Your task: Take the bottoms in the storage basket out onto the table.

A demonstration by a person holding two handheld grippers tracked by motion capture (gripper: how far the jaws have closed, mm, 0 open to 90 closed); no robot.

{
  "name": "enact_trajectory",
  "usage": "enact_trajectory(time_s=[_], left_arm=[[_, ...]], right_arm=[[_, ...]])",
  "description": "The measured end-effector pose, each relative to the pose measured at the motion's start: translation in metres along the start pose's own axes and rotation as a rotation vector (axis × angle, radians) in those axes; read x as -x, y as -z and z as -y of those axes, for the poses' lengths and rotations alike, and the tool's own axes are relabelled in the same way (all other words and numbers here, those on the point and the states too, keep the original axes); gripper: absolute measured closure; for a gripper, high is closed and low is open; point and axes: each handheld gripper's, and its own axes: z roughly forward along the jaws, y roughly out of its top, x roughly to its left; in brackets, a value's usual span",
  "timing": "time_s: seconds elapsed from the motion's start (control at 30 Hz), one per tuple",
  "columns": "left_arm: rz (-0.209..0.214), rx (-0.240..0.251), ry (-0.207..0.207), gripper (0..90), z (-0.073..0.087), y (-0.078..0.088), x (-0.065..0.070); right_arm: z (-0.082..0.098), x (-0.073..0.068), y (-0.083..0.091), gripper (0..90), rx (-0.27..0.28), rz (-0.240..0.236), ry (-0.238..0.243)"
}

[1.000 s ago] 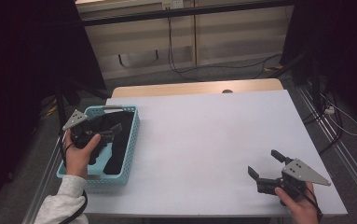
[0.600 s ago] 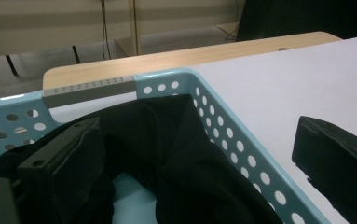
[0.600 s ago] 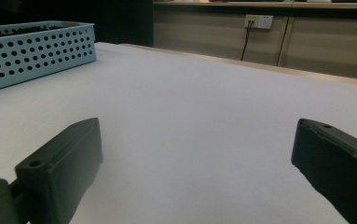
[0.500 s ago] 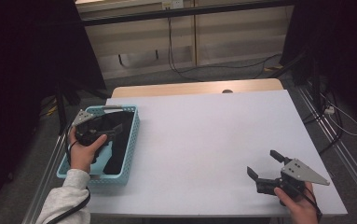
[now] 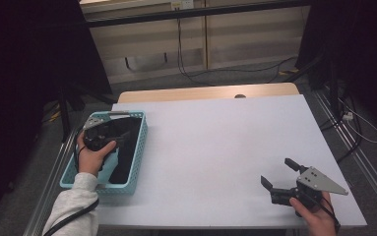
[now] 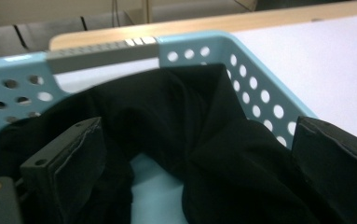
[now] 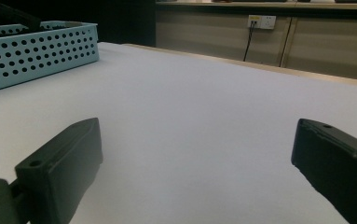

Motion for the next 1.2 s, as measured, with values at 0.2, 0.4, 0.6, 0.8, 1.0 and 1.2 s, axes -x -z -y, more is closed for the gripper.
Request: enact_trajectory(time_s=[0.2,0.4,0.6,0.8,1.0,1.2], left_arm=[[0.027,-0.052,-0.002,3.5,0.002,-0.008,0.001],[0.023,-0.083,0.012,3.1,0.007,-0.014,0.000],[0.065,-0.157,-0.003,6.0,0.013,-0.024,0.003],[0.063,-0.191,-0.029,9.1,0.013,-0.026,0.003],[0.065,-0.257,-0.031,9.1,0.017,-0.031,0.004],[0.057,-0.283,-0.057,10.0,0.019,-0.034,0.005]], right_arm=[[0.000,0.000,0.000,1.2,0.001,-0.004,0.002],[0.000,0.001,0.001,1.2,0.001,-0.005,0.003],[0.000,0.000,0.001,1.2,0.001,-0.009,0.005],[0.000,0.000,0.001,1.2,0.000,-0.011,0.004],[0.000,-0.001,0.001,1.2,0.002,-0.014,0.002],[0.000,-0.001,0.001,1.2,0.004,-0.014,0.001]])
